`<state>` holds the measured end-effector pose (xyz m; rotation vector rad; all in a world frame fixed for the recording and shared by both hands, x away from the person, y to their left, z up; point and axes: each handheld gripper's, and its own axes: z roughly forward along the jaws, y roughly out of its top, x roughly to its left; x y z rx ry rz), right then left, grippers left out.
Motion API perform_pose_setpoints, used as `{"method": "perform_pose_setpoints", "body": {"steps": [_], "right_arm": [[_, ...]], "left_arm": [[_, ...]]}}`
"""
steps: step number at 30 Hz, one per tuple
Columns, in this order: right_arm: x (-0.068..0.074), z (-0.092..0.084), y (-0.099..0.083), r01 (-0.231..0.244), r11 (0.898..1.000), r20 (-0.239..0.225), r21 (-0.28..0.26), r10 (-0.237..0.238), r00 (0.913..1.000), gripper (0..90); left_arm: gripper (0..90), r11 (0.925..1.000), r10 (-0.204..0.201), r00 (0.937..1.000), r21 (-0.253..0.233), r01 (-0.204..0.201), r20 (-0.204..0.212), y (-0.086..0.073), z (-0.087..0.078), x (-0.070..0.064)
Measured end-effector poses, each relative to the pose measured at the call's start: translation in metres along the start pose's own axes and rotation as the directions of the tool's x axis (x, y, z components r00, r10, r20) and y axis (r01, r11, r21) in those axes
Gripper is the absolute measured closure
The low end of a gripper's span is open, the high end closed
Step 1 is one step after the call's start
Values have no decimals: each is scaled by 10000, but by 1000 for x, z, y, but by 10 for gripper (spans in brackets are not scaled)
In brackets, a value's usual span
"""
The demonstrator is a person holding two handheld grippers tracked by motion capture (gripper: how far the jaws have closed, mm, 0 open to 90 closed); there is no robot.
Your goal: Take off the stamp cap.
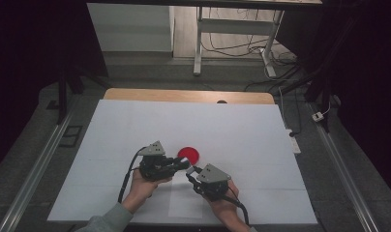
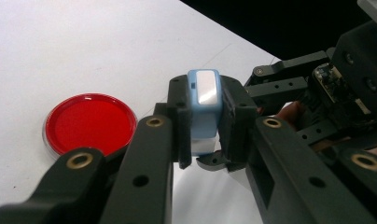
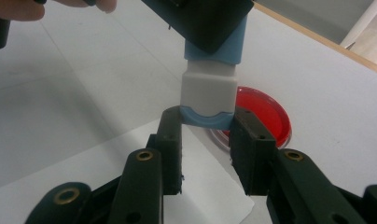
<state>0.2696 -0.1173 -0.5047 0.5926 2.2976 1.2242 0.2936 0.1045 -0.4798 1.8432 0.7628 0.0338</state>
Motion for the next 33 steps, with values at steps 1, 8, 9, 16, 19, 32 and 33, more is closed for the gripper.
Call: {"method": "perform_pose_setpoints", "body": {"steps": [1,8,9,16,19,32,33], "right_arm": [[0,0,0,77,10000,-6,26,-77,10000,654],[-1,0,1,89,10000,-53,28,-89,9999,654],[-1,-1,1,41,10000,-34,5,-41,10000,654],[1,0,-2,-352,9993,-44,-110,352,9994,654],[1,0,-2,-123,9999,36,-87,123,9999,655],[-3,-1,-6,127,9997,21,228,-127,9999,655],[-4,-3,-2,62,10000,61,27,-62,10000,654]], "left_arm": [[761,10000,0,10000,-4,0,5,0,0,0],[761,10000,-17,10000,-79,17,-4,0,0,0],[761,10000,-18,10000,-84,19,12,0,-1,0],[764,9999,-89,9999,76,88,54,0,0,1],[764,10000,-52,10000,68,51,62,0,0,1],[763,9934,-374,9982,-1100,321,-466,6,-36,16],[763,9940,-300,9985,-1067,250,-454,6,-34,14]]}}
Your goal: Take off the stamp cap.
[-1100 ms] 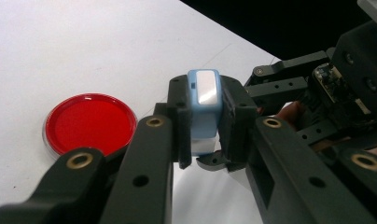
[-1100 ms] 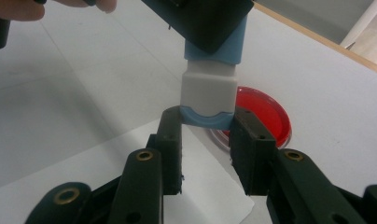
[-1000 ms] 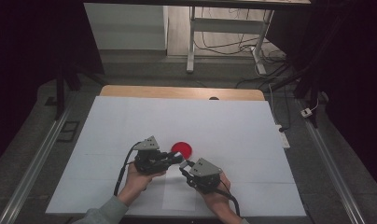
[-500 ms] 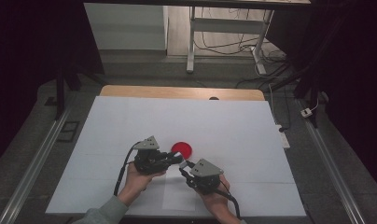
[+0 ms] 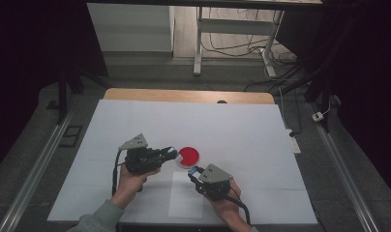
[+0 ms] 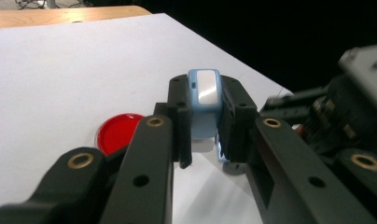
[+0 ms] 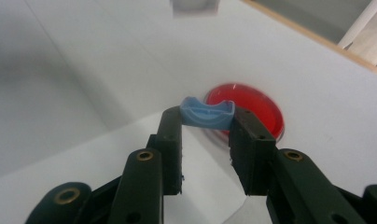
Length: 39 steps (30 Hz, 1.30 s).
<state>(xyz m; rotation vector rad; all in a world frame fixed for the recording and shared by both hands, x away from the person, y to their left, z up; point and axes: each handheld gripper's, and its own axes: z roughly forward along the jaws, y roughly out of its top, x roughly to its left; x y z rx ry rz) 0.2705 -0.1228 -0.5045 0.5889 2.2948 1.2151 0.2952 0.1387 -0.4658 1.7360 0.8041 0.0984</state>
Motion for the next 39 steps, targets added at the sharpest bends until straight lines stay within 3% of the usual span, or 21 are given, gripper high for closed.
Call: {"method": "perform_pose_setpoints", "body": {"steps": [6,12,18,31,39], "right_arm": [[-8,-4,-4,-401,9991,-310,-98,398,9987,653],[-15,-7,-7,-465,9987,-355,-185,458,9983,652],[-19,-11,-10,-519,9984,-371,-239,510,9980,651],[-30,-18,-20,-595,9977,-401,-327,582,9975,649],[-43,-35,-35,-885,9955,-316,-349,874,9957,649]], "left_arm": [[761,9997,120,9985,223,-132,535,-1,8,-7],[759,9992,135,9982,366,-156,577,-1,9,-6],[759,9973,342,9989,637,-361,312,-2,10,-7],[759,9971,276,9996,713,-280,59,-2,9,-6],[759,9971,221,9998,724,-220,-9,-3,7,-4]]}}
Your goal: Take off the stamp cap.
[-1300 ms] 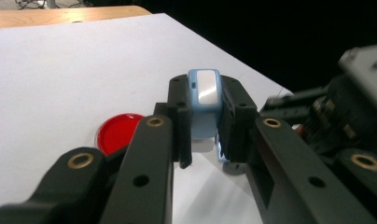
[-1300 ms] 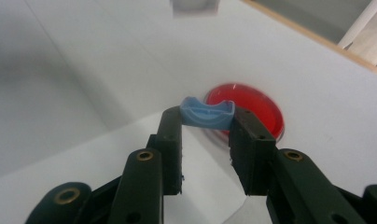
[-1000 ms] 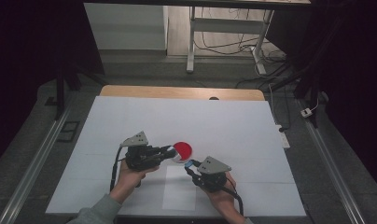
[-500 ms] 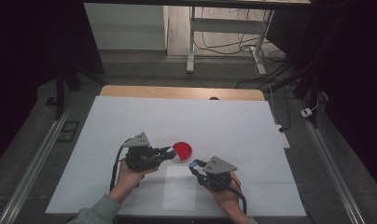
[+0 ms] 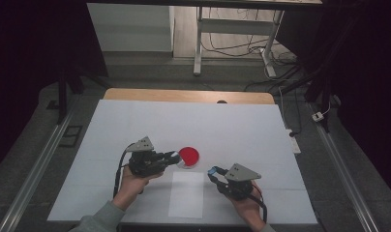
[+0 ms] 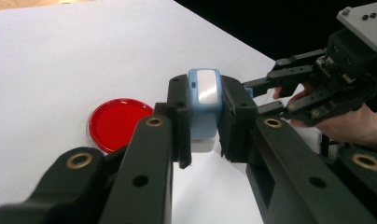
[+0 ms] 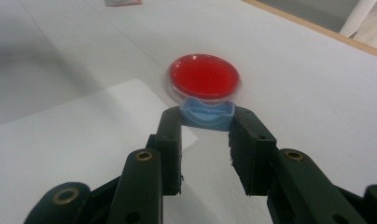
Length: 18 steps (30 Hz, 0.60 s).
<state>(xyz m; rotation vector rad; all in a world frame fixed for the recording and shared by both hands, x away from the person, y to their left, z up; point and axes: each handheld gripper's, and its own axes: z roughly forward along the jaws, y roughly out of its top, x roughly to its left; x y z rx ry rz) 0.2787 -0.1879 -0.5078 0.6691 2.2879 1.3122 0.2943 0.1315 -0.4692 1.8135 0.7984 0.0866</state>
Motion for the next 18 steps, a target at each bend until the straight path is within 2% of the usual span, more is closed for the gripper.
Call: {"method": "perform_pose_setpoints", "body": {"steps": [5,18], "right_arm": [[-11,-17,-8,-82,9999,296,90,80,9995,649],[-28,-46,-28,-447,9990,801,79,440,9958,649]], "left_arm": [[759,10000,-56,10000,-51,56,-16,0,-1,2],[758,9996,-116,9999,-264,113,-112,3,-7,5]]}}
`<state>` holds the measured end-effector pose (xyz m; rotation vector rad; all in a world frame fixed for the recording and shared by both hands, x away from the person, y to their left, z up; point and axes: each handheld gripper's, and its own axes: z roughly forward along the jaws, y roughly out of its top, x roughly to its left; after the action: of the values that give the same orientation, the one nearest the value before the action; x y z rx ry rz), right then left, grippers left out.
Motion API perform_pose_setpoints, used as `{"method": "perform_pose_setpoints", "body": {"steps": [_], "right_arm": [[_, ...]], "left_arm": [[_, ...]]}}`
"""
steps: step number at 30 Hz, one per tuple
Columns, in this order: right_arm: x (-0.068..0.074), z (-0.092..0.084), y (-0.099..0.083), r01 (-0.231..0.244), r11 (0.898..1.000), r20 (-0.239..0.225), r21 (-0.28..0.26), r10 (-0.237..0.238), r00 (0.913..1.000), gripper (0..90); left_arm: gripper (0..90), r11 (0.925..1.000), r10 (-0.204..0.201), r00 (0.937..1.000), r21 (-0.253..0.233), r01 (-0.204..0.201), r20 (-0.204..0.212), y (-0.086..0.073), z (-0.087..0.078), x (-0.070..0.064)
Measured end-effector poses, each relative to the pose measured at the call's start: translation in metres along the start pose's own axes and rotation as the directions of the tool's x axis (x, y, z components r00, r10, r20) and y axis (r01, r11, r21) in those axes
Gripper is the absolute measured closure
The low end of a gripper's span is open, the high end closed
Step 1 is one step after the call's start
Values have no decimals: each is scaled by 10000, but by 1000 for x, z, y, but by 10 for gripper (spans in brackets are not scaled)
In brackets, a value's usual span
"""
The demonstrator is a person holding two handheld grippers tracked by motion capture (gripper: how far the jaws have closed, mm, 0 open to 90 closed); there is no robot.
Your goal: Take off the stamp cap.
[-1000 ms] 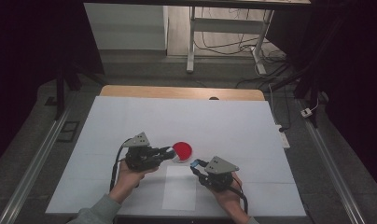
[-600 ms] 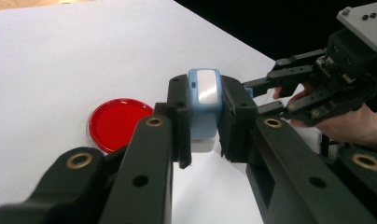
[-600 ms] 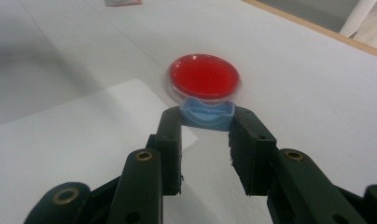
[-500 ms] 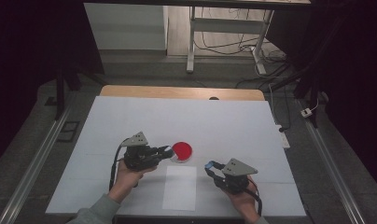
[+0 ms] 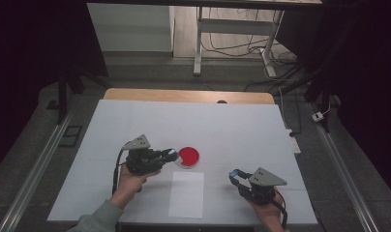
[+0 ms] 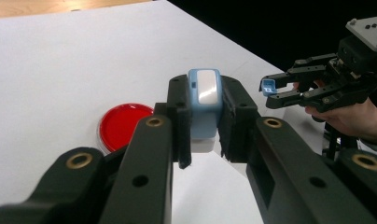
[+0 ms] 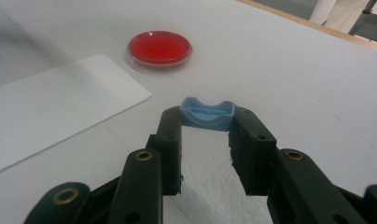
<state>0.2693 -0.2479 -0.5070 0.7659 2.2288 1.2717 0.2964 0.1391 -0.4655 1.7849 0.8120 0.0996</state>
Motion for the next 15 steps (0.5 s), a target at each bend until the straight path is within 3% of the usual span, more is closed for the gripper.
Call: {"method": "perform_pose_setpoints", "body": {"steps": [15], "right_arm": [[-14,-17,-12,-294,9996,391,47,292,9988,649]], "left_arm": [[758,9999,27,9999,-110,-29,-141,4,-4,4]]}}
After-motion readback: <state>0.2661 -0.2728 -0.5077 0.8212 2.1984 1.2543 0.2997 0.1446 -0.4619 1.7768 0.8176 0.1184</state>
